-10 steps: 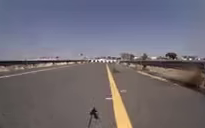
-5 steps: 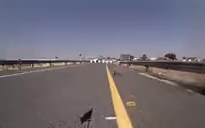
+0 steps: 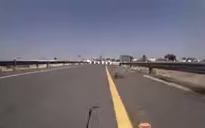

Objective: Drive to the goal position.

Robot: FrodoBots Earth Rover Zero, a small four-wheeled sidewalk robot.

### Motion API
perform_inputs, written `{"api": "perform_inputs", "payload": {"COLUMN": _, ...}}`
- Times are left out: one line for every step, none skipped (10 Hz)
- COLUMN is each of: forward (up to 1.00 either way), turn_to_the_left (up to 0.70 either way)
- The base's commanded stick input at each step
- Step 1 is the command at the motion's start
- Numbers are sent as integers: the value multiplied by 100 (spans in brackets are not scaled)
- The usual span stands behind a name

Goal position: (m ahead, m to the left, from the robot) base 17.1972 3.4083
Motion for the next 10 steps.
{"api": "perform_inputs", "payload": {"forward": 100, "turn_to_the_left": -1}}
{"api": "perform_inputs", "payload": {"forward": 100, "turn_to_the_left": -1}}
{"api": "perform_inputs", "payload": {"forward": 100, "turn_to_the_left": -1}}
{"api": "perform_inputs", "payload": {"forward": 100, "turn_to_the_left": -1}}
{"api": "perform_inputs", "payload": {"forward": 100, "turn_to_the_left": -1}}
{"api": "perform_inputs", "payload": {"forward": 100, "turn_to_the_left": -1}}
{"api": "perform_inputs", "payload": {"forward": 100, "turn_to_the_left": -1}}
{"api": "perform_inputs", "payload": {"forward": 100, "turn_to_the_left": -1}}
{"api": "perform_inputs", "payload": {"forward": 100, "turn_to_the_left": -1}}
{"api": "perform_inputs", "payload": {"forward": 100, "turn_to_the_left": -1}}
